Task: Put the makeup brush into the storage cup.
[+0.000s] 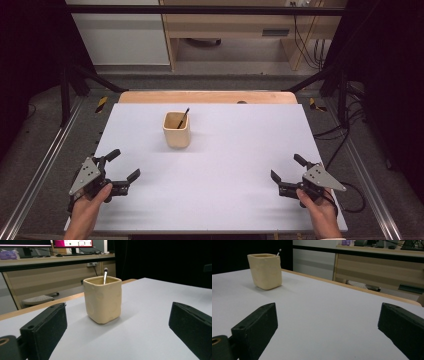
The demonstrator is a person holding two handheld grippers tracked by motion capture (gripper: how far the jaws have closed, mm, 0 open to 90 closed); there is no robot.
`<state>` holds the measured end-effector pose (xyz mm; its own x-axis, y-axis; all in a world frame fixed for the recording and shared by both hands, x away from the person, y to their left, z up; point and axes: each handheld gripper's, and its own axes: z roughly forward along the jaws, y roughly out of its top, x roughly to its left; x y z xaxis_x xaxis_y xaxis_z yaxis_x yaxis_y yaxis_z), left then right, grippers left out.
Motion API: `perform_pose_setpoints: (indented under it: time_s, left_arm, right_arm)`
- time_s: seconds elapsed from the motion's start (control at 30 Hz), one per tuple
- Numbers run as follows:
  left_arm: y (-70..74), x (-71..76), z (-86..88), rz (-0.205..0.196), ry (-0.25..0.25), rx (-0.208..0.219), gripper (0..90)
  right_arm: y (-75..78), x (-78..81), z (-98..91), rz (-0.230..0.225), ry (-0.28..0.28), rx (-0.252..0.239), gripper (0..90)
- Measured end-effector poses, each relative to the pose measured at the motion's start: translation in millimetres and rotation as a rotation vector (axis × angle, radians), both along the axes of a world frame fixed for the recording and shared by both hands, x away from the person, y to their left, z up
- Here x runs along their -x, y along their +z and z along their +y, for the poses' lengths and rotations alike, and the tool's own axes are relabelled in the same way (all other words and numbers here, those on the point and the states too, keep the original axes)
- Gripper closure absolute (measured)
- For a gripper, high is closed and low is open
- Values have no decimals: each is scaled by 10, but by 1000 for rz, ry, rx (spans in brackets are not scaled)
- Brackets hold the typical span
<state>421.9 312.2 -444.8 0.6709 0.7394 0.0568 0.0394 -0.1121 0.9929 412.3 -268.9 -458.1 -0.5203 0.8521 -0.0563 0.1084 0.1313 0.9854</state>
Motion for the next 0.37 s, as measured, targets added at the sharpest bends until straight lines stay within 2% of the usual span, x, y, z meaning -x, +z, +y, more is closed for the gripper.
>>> perform_pose_setpoints:
  time_s: [0.13,0.27,0.37]
  left_arm:
    - [-49,2,-61,18,-38,-32,16]
    - [-93,15,-122,37,-57,-65,16]
    - [-86,36,-154,31,-64,-85,15]
  right_arm:
    - [-14,16,5,-13,24,6,30]
    - [-36,11,36,-4,38,15,30]
    - [-59,-21,74,8,34,20,31]
